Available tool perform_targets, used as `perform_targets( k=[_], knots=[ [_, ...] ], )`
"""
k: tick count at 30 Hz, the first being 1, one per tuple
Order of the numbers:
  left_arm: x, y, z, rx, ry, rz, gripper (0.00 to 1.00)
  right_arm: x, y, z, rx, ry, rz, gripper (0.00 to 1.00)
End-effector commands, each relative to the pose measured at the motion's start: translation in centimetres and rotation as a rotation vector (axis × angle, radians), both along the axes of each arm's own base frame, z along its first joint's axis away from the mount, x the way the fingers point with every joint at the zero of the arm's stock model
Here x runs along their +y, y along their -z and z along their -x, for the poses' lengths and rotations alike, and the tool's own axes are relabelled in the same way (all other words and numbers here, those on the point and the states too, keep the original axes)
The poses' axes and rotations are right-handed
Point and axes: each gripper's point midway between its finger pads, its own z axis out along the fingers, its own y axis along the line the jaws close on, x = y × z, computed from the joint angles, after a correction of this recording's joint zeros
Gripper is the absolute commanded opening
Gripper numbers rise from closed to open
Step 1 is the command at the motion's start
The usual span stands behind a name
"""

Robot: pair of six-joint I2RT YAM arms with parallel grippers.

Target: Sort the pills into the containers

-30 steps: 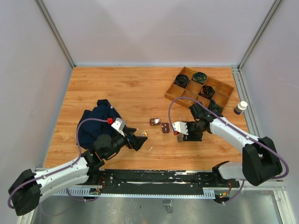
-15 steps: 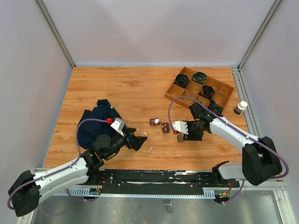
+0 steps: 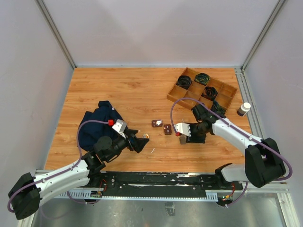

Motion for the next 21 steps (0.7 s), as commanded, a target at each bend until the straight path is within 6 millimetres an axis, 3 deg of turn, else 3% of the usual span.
perform_targets(
  k=[1,3,5,8,10,12,15,18,20,21],
  knots=[
    [0.1,-0.2,-0.1,-0.009,-0.004,0.01,0.95,0.5,0.1,0.9,0.032,-0.019,-0.008,0.01],
    [0.1,-0.1,0.0,-0.006,-0.004,0.011,0.95,-0.3,0.2,0.1,-0.008,0.002,0.028,0.01],
    [0.1,-0.2,0.0,-0.009,0.0,0.014,0.95,0.8,-0.1,1.9,0.073,-0.048,-0.031,0.01],
    [0.1,-0.2,0.0,-0.009,-0.004,0.011,0.94,-0.1,0.1,0.4,-0.003,-0.002,0.015,0.01],
    [0.1,-0.3,0.0,-0.011,-0.002,0.011,0.95,0.8,-0.1,2.1,0.085,-0.052,-0.03,0.01],
    [0.1,-0.3,-0.1,-0.009,-0.004,0.006,0.95,-0.2,-0.1,0.1,-0.019,0.013,0.019,0.01],
    [0.1,-0.4,0.0,-0.014,-0.001,0.013,0.95,0.6,-0.3,1.8,0.069,-0.035,-0.04,0.01],
    [0.1,-0.4,0.0,-0.012,-0.003,0.008,0.95,-0.8,0.1,-0.2,-0.009,0.055,0.027,0.01],
    [0.1,-0.4,0.0,-0.013,0.0,0.01,0.95,0.5,-0.1,1.8,0.079,-0.02,-0.029,0.01],
    [0.1,-0.4,0.0,-0.014,0.0,0.007,0.95,0.3,0.0,1.1,0.035,-0.006,-0.01,0.01]
  ],
)
